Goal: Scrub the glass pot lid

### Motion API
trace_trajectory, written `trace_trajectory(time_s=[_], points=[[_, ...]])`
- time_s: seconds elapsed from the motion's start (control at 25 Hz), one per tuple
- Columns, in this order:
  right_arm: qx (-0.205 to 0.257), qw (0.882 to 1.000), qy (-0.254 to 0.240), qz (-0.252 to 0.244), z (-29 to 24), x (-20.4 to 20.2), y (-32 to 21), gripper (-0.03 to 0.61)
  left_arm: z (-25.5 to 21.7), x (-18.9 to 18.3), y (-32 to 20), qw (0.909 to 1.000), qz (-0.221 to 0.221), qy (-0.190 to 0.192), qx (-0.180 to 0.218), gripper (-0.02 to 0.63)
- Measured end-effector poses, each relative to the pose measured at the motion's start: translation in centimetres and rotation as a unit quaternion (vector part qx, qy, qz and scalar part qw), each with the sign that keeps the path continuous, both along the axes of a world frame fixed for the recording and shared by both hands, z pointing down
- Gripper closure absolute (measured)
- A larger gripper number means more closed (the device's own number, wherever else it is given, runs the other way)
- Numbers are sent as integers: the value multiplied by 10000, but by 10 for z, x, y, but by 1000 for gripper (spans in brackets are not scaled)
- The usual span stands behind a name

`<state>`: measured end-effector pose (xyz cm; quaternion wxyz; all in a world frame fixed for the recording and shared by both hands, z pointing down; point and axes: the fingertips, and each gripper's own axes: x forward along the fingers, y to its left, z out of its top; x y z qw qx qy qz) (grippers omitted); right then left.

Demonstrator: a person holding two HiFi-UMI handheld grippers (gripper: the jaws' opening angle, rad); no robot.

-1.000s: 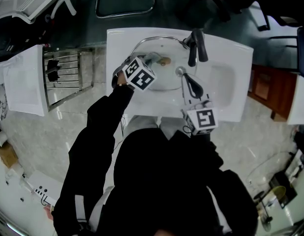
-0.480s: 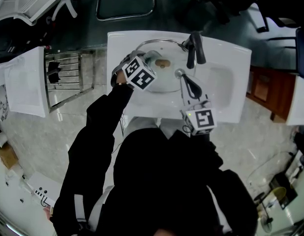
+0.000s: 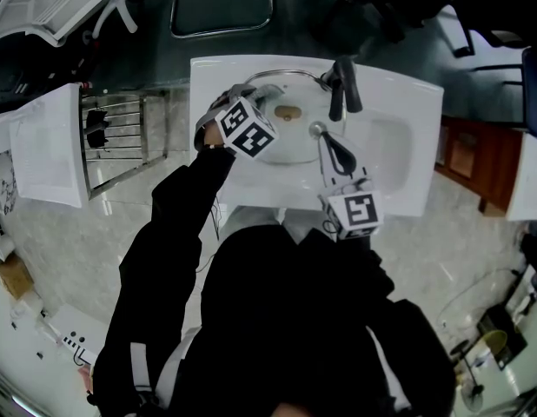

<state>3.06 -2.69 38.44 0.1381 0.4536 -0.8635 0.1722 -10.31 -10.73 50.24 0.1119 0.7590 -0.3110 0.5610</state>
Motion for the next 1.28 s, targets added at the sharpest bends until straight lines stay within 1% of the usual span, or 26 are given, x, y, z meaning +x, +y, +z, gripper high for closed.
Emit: trace_trajectory(time_s=[0.28, 0.4, 0.48, 0.56, 0.64, 0.72, 0.8, 1.04, 1.28], points=[[10, 10000, -17, -55, 1, -1, 3, 590, -18, 2, -9, 9989, 85, -135, 434, 531], [5, 10000, -4, -94, 0, -3, 5, 590, -36, 4, -13, 9955, 191, -312, 879, 533], [-12, 10000, 8, -96, 1, -2, 6, 589, -45, 9, -15, 9907, 337, -492, 1227, 534], [-14, 9999, 15, -99, 3, -1, 7, 590, -44, 15, -14, 9859, 533, -668, 1436, 534], [-25, 10000, 10, -95, 4, -1, 9, 591, -35, 21, -8, 9836, 717, -790, 1454, 534], [-52, 10000, 9, -85, 5, 0, 10, 591, -24, 26, -1, 9846, 804, -787, 1341, 535], [-86, 9999, 15, -67, 7, 1, 11, 590, -15, 29, 4, 9859, 835, -758, 1238, 535], [-150, 9999, 30, 11, 13, 7, 10, 591, 3, 39, 15, 9855, 997, -792, 1122, 537], [-176, 9998, 28, 25, 16, 8, 13, 589, 3, 46, 20, 9857, 1024, -765, 1098, 537]])
